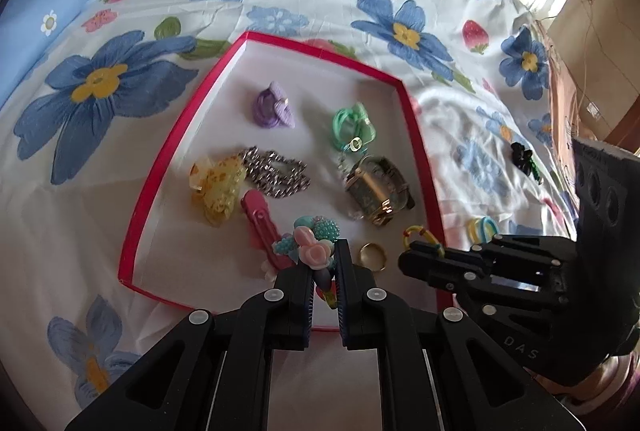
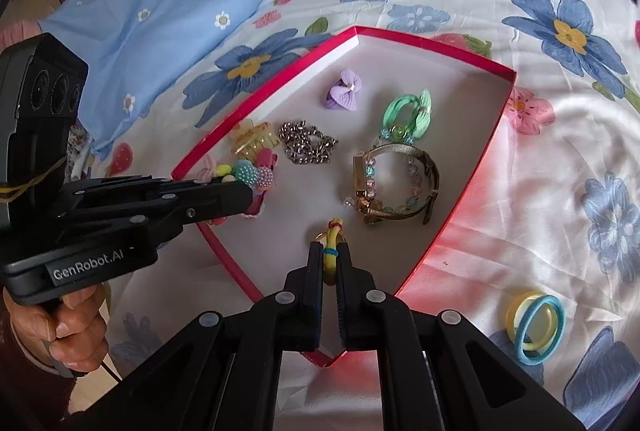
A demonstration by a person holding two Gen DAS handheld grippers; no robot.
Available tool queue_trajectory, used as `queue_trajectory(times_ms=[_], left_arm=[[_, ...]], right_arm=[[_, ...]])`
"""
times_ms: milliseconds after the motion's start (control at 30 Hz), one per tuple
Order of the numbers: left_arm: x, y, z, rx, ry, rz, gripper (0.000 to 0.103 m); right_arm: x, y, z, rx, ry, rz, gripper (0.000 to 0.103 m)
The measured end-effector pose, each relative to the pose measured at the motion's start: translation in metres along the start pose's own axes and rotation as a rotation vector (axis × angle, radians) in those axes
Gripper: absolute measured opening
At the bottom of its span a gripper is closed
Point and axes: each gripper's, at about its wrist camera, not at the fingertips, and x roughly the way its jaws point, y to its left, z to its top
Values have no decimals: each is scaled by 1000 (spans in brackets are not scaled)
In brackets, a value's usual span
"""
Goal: Organize jewelry
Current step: 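Carry the beaded bracelet and pastel hair ties into the red box, then open both grippers to release the bracelet and hair ties in the box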
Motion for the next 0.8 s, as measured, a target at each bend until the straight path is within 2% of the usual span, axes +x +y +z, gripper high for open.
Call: queue_trajectory(times_ms=[200, 667, 800], left_arm=[[10, 6, -2, -13, 17, 8, 9], [18, 10, -7, -30, 36, 11, 9], [18, 10, -8, -32, 38, 10, 15]], right_arm=[[8, 1, -2, -15, 21, -27, 8], [12, -2, -3, 1, 31, -23, 10], [10, -4, -3, 7, 26, -19, 10]])
